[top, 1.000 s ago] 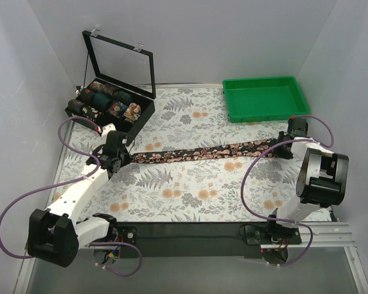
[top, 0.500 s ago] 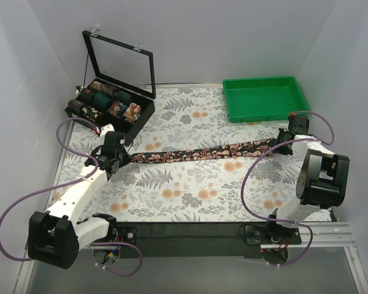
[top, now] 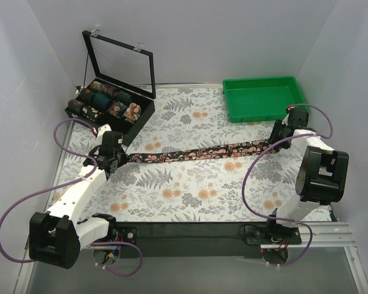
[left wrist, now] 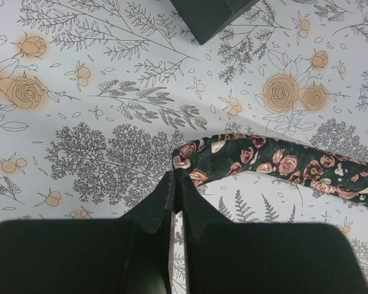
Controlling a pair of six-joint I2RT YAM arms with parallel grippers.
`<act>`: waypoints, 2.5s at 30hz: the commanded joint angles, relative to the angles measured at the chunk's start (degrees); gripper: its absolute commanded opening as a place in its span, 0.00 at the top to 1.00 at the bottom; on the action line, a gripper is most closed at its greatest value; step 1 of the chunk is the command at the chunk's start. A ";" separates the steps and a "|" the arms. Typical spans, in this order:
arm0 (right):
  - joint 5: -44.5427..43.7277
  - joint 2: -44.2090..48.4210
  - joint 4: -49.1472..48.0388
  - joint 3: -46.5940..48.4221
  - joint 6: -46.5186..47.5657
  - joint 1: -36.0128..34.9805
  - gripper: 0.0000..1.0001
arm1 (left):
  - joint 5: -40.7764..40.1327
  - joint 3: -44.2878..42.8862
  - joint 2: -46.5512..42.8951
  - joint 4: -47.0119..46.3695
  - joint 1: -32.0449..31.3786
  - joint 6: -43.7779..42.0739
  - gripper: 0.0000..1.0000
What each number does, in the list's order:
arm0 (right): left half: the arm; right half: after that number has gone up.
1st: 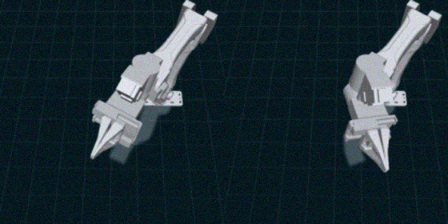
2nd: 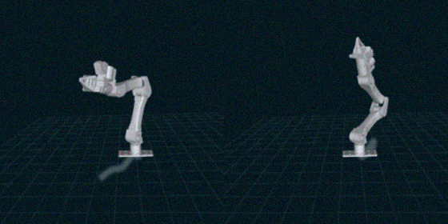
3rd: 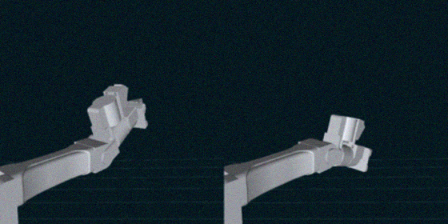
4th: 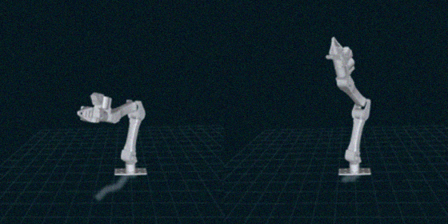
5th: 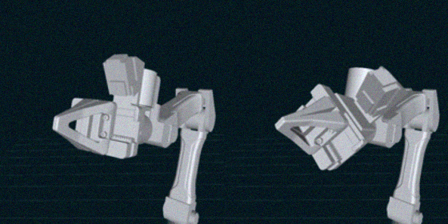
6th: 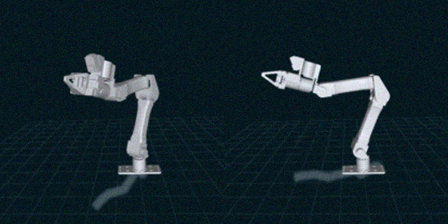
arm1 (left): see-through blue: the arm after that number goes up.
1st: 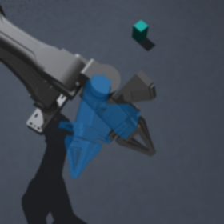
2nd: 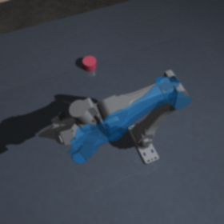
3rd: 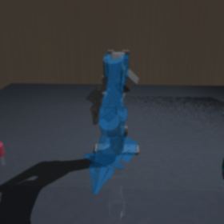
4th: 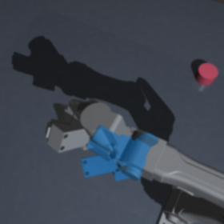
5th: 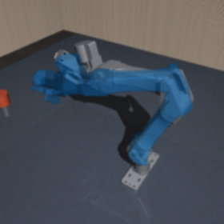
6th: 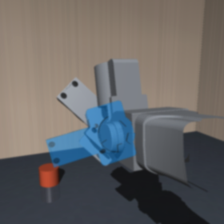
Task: Roll the ties
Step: Flatten the tie
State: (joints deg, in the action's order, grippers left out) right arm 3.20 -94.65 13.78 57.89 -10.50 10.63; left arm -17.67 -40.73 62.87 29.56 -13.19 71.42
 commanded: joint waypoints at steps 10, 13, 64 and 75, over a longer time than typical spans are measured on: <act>7.77 3.43 -4.98 -1.46 -8.65 -10.54 0.59 | 0.36 0.39 -1.08 0.06 1.15 0.65 0.97; 9.62 1.67 -6.39 -0.94 -9.88 -13.97 0.59 | 0.36 0.48 -1.09 0.06 1.15 0.74 0.97; 6.72 8.26 -7.97 -2.43 -1.01 -34.43 0.64 | 5.19 2.50 9.72 -1.08 1.59 4.96 0.79; 9.28 4.92 -11.76 -4.10 -3.91 -37.97 0.65 | 3.08 2.15 9.64 -1.52 1.68 4.17 0.45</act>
State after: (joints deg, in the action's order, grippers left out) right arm 11.38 -88.77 5.30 54.06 -13.37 -27.09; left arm -12.78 -38.22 73.43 28.40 -11.79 75.88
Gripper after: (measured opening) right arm 0.357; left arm 0.547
